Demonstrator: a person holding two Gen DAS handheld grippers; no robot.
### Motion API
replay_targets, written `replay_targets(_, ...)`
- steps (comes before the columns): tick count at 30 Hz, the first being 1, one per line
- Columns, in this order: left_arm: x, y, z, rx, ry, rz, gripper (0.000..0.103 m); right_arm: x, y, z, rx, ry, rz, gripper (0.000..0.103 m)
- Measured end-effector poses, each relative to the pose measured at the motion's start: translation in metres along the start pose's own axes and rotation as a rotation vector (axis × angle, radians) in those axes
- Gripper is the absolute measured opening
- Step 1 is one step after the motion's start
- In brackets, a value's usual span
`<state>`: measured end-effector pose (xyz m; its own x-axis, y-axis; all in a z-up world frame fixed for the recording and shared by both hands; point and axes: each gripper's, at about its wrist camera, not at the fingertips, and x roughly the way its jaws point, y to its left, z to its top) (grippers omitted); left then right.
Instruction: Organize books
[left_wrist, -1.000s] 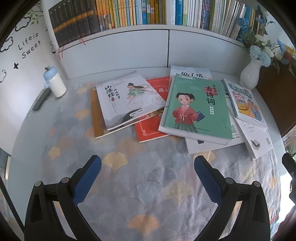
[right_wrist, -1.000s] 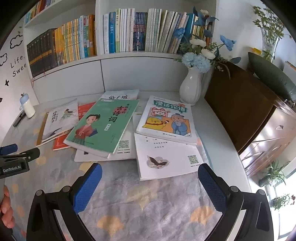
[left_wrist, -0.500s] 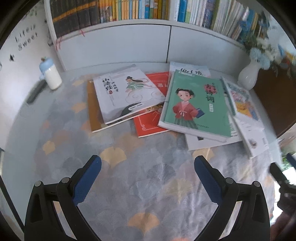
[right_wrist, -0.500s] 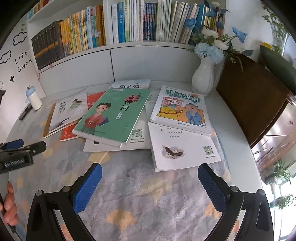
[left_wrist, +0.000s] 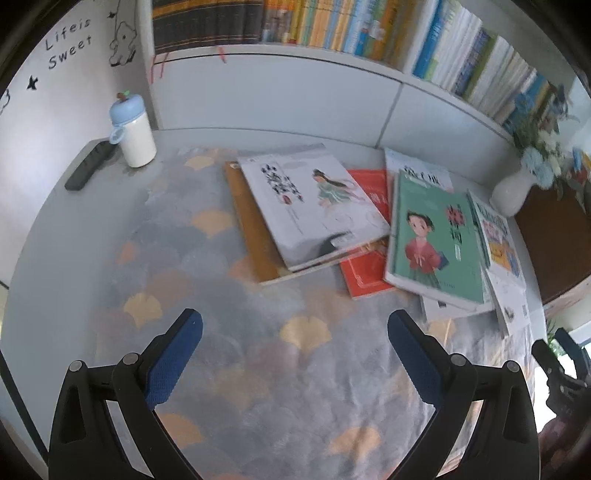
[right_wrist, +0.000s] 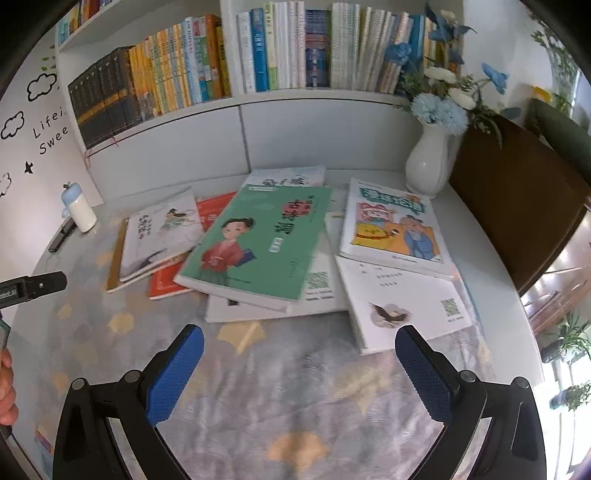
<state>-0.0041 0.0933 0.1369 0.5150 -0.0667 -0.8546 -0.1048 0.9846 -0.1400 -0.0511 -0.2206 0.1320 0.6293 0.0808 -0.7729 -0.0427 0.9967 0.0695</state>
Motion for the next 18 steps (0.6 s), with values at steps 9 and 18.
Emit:
replay_targets(9,0.012,0.022,0.026,0.049,-0.023,-0.038,0.100,-0.008,0.040,0.026,-0.034,-0.038,-0.018,0.103)
replay_targets(18,0.049,0.031,0.049,0.030,-0.007,-0.014,0.100,0.023,0.069,0.063,-0.079,-0.074,0.058,0.103)
